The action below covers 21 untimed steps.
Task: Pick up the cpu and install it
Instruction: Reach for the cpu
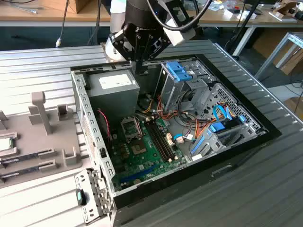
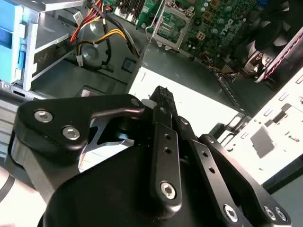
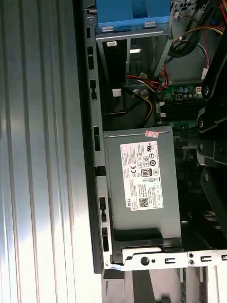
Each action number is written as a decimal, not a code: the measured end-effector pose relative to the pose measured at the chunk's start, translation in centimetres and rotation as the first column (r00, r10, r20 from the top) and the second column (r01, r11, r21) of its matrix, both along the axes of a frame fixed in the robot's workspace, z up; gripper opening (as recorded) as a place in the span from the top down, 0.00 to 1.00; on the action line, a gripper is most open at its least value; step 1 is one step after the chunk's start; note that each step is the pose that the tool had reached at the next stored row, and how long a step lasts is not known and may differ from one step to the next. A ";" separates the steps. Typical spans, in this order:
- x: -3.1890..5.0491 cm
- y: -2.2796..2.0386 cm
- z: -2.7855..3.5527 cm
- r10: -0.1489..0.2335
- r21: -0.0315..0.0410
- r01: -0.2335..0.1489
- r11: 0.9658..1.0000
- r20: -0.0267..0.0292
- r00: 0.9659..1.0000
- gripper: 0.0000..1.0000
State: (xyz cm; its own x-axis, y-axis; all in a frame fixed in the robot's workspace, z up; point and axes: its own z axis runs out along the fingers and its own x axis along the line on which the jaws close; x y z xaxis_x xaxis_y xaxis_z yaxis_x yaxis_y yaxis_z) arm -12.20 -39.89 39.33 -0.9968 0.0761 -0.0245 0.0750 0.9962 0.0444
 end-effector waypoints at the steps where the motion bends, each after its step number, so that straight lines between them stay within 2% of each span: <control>1: -0.05 0.00 0.00 0.000 0.000 0.000 1.000 0.000 1.000 0.89; 21: -1.11 0.00 0.00 0.000 0.000 0.000 1.000 0.000 1.000 0.89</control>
